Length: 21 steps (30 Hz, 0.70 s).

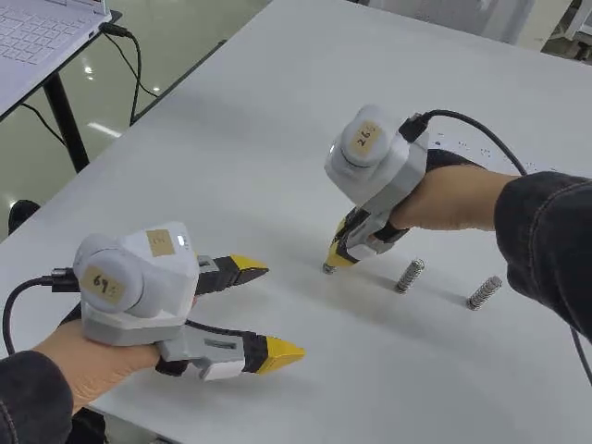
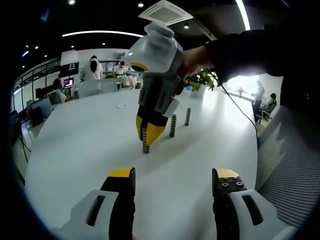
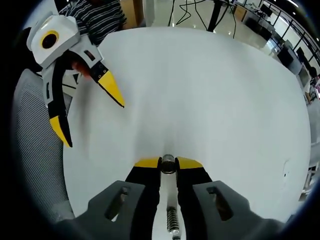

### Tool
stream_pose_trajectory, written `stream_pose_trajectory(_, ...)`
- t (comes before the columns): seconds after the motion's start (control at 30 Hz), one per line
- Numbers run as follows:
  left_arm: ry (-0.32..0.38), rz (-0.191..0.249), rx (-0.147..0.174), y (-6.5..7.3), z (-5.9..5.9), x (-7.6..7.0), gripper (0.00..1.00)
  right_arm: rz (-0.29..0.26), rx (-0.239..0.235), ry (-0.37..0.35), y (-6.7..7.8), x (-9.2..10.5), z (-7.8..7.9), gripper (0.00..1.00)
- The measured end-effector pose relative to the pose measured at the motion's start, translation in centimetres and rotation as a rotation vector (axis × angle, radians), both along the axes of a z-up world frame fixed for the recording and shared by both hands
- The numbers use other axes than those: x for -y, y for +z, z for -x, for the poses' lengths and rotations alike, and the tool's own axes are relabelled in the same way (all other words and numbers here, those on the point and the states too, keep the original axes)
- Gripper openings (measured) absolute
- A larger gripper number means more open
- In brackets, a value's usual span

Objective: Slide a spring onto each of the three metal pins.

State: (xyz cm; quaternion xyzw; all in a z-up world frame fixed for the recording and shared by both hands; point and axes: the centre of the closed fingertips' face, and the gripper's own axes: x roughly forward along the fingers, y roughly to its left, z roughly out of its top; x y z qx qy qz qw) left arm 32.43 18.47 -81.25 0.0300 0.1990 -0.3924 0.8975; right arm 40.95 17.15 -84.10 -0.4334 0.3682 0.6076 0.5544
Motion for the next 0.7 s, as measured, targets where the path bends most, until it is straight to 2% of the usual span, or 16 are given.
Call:
stream_pose_trajectory(0.4, 0.002, 0.001, -0.001, -0.01, -0.06, -0.07, 0.6, 0.017, 0.004, -0.003, -0.84, 0.28, 0.0, 0.14)
stream_pose_trajectory(0.7, 0.005, 0.002, -0.003, -0.09, -0.1, -0.21, 0.6, 0.013, -0.003, -0.011, -1.08, 0.46, -0.34, 0.2)
